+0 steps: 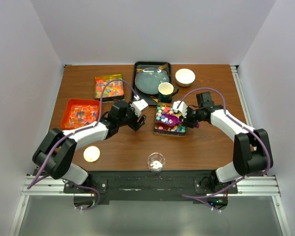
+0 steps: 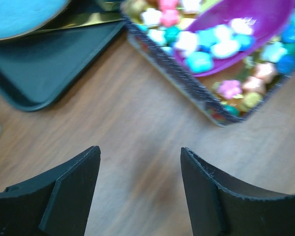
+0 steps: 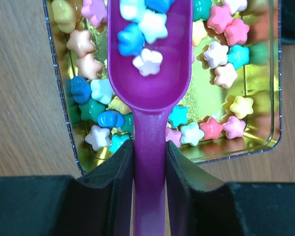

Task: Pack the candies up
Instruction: Scoop the fake candies from the storage box, then place the fake candies in the packing bottle.

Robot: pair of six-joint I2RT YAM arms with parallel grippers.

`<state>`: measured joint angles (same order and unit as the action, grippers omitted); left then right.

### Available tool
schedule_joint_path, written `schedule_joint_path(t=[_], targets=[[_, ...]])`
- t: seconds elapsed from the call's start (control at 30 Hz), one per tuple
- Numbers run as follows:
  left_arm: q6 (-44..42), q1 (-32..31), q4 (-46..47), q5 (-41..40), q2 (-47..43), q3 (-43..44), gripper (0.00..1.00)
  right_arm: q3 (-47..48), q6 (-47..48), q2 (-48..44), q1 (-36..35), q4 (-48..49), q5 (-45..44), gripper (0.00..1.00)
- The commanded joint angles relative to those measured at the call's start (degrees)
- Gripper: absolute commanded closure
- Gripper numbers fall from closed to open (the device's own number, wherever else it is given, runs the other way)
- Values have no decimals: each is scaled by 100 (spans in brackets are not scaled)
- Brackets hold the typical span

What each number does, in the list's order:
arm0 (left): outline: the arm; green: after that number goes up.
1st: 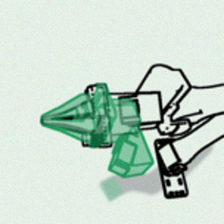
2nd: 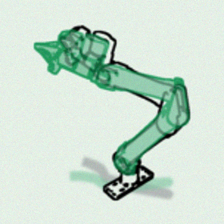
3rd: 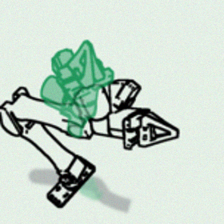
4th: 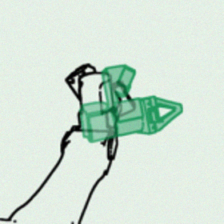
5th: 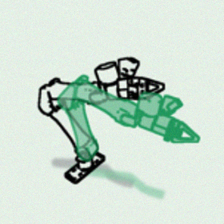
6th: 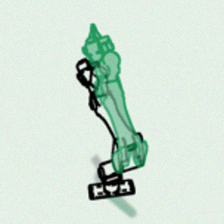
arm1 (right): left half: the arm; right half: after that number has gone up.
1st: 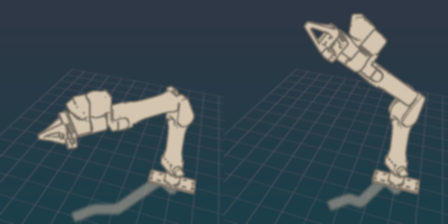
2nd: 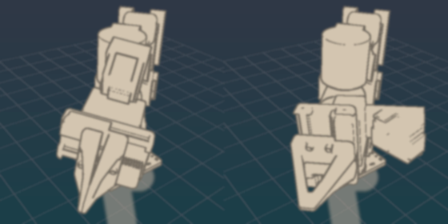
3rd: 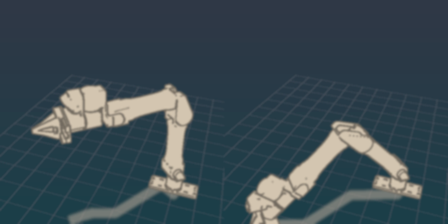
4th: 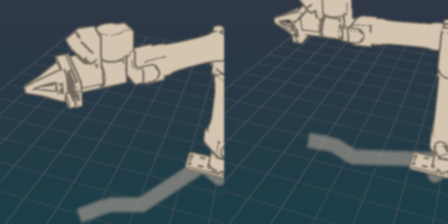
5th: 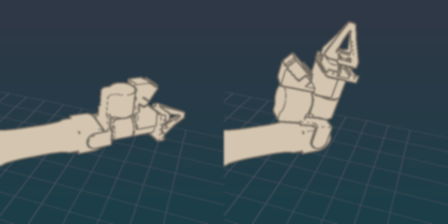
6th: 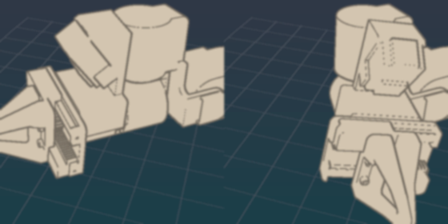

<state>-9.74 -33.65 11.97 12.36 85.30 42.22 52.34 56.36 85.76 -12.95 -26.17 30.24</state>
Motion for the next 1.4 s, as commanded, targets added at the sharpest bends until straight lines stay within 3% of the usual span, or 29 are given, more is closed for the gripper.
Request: schedule_joint_path(t=[0.0,0.23,0.37,0.4,0.6,0.73,1.0,1.37], targets=[[-406,244,-572,-400,-74,445,28,-162,-660,-462,169,534,684,100],[-591,412,-863,-550,-364,420,28,-962,-1584,-1675,284,1211,948,100],[-704,412,-924,-515,-724,209,27,-436,-795,-1808,258,-259,940,100],[-722,412,-907,-550,-795,130,27,-296,-245,-1904,258,-596,931,100],[-538,447,-468,-920,-1489,-582,16,531,1058,-2195,214,-2460,852,100],[-564,517,-415,-849,-1884,-881,14,856,1649,-2361,-93,-3620,379,100],[-600,1052,-195,-603,-2518,-1058,11,1068,2554,-2739,-611,-4685,-553,100],[-406,1431,-422,29,-3088,-1172,10,1411,2301,-2757,-1507,-5144,-1468,100]])
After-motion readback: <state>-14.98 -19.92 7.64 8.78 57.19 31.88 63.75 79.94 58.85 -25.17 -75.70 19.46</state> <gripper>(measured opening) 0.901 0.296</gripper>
